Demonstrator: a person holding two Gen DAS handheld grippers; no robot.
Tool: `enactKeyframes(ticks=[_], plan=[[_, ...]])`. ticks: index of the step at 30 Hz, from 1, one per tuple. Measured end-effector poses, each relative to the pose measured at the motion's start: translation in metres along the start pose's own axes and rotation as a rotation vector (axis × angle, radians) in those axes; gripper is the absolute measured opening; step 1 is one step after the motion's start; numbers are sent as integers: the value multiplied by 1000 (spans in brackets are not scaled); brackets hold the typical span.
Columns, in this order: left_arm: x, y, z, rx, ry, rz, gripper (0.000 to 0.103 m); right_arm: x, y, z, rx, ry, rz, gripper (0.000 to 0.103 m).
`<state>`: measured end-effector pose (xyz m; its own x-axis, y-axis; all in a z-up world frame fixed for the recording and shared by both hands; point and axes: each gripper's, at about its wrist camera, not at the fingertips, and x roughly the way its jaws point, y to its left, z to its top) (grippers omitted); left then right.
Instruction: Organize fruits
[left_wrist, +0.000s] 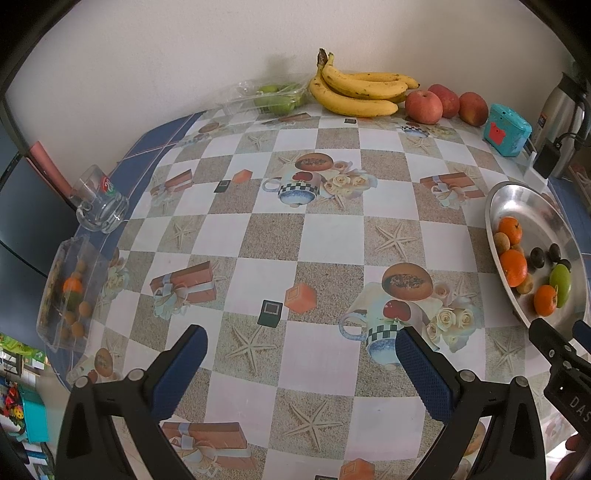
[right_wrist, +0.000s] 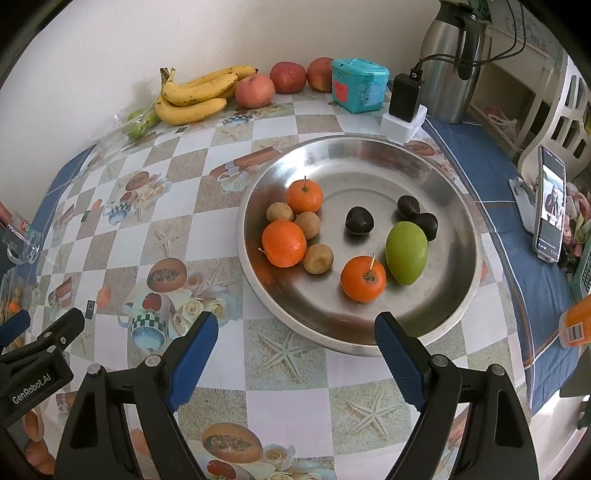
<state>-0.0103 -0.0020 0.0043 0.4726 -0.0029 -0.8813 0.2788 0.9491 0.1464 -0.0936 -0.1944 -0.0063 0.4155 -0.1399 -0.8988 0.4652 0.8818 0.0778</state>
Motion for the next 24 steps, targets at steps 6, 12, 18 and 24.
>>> enactKeyframes(ticks=[6,12,18,24], plan=[[0,0,1,0,0,0,103,1,0,-1,1,2,0,87],[0,0,0,0,0,0,103,1,0,0,1,3,0,87],[0,-1,1,0,0,1,103,2,0,-1,1,4,0,87],[0,-1,0,-1,0,1,103,2,0,-1,2,5,0,87]])
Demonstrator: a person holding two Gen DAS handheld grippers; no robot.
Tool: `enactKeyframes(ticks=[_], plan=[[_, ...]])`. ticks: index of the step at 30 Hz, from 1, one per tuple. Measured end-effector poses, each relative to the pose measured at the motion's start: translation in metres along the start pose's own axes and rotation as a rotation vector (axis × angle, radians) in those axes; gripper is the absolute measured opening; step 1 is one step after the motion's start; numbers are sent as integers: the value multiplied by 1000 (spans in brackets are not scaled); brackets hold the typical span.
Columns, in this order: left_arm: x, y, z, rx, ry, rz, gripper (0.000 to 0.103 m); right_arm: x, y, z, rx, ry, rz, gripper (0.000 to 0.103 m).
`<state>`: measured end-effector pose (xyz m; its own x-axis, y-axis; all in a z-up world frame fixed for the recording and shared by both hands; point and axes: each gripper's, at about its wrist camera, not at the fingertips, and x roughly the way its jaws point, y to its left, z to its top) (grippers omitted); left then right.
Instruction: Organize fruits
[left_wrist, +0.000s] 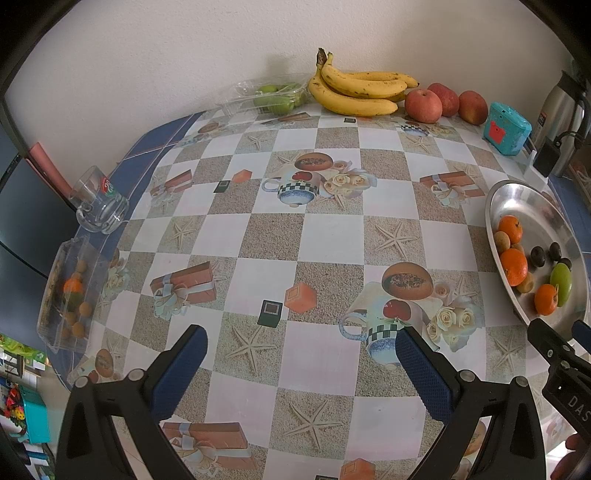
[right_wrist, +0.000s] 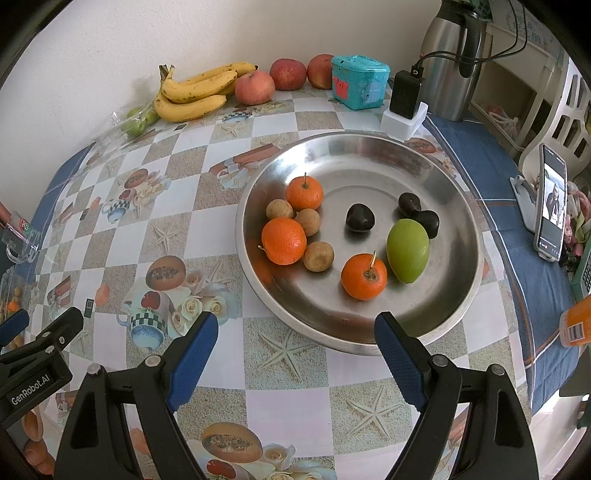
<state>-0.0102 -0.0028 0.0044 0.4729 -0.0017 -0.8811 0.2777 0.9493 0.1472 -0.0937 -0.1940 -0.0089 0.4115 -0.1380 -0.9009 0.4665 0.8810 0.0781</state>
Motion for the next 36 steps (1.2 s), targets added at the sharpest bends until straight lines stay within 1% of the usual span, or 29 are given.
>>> enactKeyframes(ticks=[27,36], plan=[[0,1,0,1,1,-1,103,1,0,0,0,2,-1,87],[0,2,1,5,-11,-7,103,1,-4,0,16,8,4,87]])
